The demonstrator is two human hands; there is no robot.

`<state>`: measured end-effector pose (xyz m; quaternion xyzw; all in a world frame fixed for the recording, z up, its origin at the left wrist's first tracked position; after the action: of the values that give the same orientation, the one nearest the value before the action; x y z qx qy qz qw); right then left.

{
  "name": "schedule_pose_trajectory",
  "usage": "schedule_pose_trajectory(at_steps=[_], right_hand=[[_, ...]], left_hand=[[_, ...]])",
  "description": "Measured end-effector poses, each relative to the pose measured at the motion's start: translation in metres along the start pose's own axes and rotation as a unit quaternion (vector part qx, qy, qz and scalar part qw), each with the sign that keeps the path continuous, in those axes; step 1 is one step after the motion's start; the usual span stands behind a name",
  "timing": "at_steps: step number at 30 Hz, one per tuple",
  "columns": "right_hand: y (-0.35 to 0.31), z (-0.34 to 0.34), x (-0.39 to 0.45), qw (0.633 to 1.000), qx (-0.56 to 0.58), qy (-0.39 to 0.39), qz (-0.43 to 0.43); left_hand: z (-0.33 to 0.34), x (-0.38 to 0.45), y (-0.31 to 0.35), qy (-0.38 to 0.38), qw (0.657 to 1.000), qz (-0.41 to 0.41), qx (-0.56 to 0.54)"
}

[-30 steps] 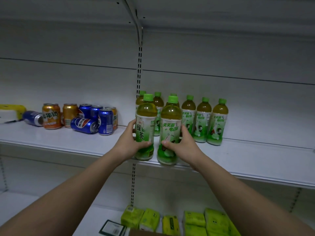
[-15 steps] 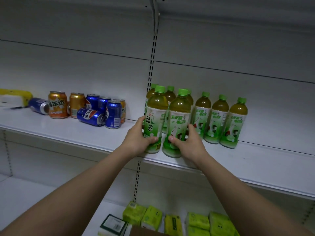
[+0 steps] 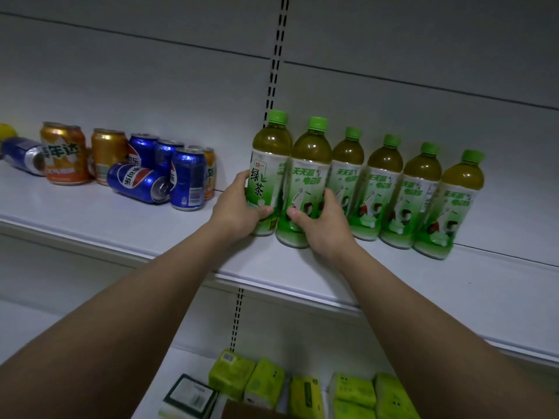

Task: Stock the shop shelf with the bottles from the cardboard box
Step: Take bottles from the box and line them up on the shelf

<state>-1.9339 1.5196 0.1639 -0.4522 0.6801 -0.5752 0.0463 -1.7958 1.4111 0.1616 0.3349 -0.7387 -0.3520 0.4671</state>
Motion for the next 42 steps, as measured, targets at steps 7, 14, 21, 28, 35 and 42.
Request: schedule_pose_trajectory(at_steps=[7, 14, 21, 28, 35, 42], right_hand=[[0.007, 0.012, 0.018, 0.998, -0.048, 0.030, 0.007], [0.004, 0.015, 0.003, 0.991, -0.100, -0.028, 0.084], [-0.008, -0.004, -0.045, 0.976, -0.193, -0.071, 0.074], [-0.038, -0.023, -0.104, 0.982, -0.170, -0.081, 0.020], [-0.003, -0.015, -0.193, 0.985, -0.095, -0.144, 0.027], [0.136, 0.028, -0.291, 0.949, -0.087, -0.237, 0.189]], left_hand=[[0.007, 0.015, -0.002, 0.002, 0.998, -0.004, 0.055], [0.015, -0.002, -0.008, -0.052, 0.975, -0.080, 0.202], [-0.003, -0.050, 0.001, -0.093, 0.932, -0.037, 0.348], [-0.028, -0.111, 0.024, -0.039, 0.951, -0.019, 0.307], [-0.041, -0.206, 0.004, 0.028, 0.962, 0.070, 0.262], [0.011, -0.321, -0.132, -0.081, 0.962, -0.127, 0.228]])
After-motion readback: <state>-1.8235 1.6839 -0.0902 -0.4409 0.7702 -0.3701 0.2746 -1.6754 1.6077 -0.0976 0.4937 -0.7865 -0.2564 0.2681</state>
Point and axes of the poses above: each hand's wrist, its own x-axis towards the middle knuckle, its own z-axis out of the palm, y = z × x, the point moved 8 cm from there along x, towards the middle knuckle, and after that the axes turned 4 degrees about y, right-handed, at the moved point
